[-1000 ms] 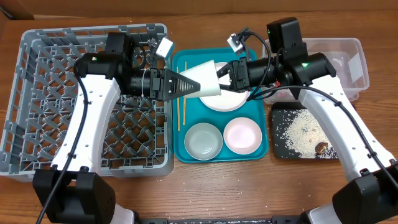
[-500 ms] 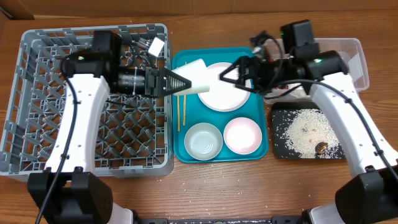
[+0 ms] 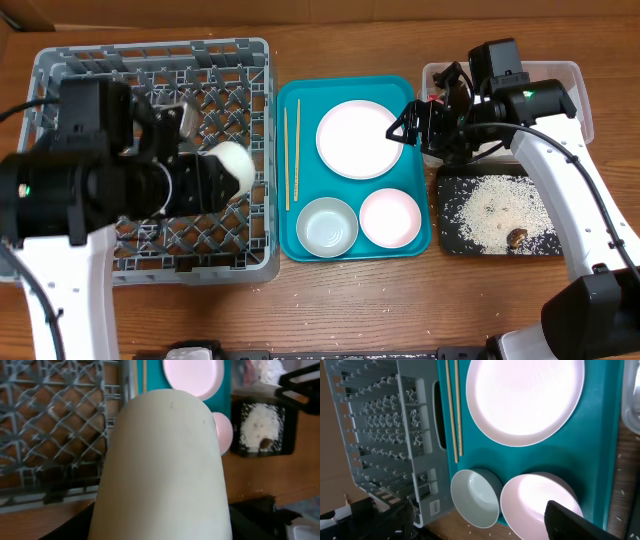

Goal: Sort waste into correct bins and load items into the dishwasher
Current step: 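Lower the white cup into the rack's front right corner with left gripper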

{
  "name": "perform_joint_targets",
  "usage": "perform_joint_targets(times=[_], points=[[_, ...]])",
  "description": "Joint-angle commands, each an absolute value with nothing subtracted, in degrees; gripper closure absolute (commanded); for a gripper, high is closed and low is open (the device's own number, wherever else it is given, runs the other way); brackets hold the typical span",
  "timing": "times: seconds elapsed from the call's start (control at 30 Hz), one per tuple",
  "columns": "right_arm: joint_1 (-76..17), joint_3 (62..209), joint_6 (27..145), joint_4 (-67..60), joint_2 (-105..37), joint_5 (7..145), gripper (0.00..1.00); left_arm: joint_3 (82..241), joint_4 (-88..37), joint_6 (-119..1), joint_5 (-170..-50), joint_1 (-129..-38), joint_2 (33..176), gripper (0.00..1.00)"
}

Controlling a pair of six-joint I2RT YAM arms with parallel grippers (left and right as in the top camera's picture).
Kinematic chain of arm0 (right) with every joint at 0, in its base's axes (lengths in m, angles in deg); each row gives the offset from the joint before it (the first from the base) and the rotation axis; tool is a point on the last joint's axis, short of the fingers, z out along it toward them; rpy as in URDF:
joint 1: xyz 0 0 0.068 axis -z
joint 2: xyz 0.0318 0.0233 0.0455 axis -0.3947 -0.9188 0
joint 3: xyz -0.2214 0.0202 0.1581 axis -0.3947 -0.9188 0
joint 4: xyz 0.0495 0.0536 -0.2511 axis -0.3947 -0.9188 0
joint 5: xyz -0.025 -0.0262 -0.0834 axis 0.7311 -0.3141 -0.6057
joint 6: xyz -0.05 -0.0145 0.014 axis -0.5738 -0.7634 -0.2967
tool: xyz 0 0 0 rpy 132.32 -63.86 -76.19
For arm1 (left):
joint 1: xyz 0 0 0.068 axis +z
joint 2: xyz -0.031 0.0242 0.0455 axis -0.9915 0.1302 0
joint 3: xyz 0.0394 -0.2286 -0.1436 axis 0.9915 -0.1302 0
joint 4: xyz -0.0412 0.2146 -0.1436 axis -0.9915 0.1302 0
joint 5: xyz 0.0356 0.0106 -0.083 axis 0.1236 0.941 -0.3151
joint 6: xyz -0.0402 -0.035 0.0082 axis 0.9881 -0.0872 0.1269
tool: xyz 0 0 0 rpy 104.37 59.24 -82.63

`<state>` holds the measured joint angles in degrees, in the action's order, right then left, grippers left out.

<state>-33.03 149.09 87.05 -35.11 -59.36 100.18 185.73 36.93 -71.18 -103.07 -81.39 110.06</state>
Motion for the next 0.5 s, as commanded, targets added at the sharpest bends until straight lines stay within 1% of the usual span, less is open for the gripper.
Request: perform_joint_targets(times=[0.0,0.03,0.17,0.2,0.3,0.47], points=[[-33.1,149.8,86.7,-35.2,-59.4,98.1,0.15,181.0,36.9,-65.7,-96.4,-82.4,109.3,0.70],[-33.1,149.8,86.6,-35.8,-59.4,98.1,0.14,176.5,36.9,-65.2,-95.4,-83.1,108.2,0.70],[-33.1,149.8,86.7,-36.7,-59.4,96.7,0.13,167.2,36.0,-63.2,-92.3,-84.3,107.8,0.72],[-33.1,149.8,86.6,-36.8,-59.4,96.5,0.13,162.5,33.3,-62.7,-91.7,-85.0,107.8,0.73],[-33.1,149.8,86.7,-36.9,-59.4,96.5,0.13,156.9,29.0,-60.7,-91.7,-85.5,107.8,0.74],[-33.1,149.8,86.6,-37.5,-59.4,96.4,0.13,149.6,22.9,-60.0,-90.8,-85.6,107.8,0.69]])
